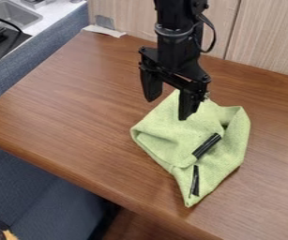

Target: Move cloth from top left of the table to the bottom right of the table

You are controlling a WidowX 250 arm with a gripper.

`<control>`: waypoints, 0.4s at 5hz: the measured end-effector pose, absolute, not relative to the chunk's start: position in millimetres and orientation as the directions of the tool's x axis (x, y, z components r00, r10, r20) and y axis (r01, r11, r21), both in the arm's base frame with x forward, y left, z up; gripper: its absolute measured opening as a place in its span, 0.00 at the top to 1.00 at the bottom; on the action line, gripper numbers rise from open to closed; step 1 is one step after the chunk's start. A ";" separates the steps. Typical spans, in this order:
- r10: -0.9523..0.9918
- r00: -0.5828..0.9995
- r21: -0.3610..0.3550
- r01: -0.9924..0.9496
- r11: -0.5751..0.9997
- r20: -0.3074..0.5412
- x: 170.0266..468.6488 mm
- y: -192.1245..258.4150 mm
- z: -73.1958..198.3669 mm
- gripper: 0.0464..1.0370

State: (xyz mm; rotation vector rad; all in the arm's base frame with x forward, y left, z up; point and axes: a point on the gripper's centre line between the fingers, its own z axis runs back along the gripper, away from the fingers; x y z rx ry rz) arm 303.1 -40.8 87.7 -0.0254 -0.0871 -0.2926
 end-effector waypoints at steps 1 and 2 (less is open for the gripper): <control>-0.285 0.954 -0.014 0.287 0.958 0.090 303.2 -40.1 87.7 0.04; -0.284 0.954 -0.012 0.286 0.958 0.091 303.6 -40.0 88.1 0.04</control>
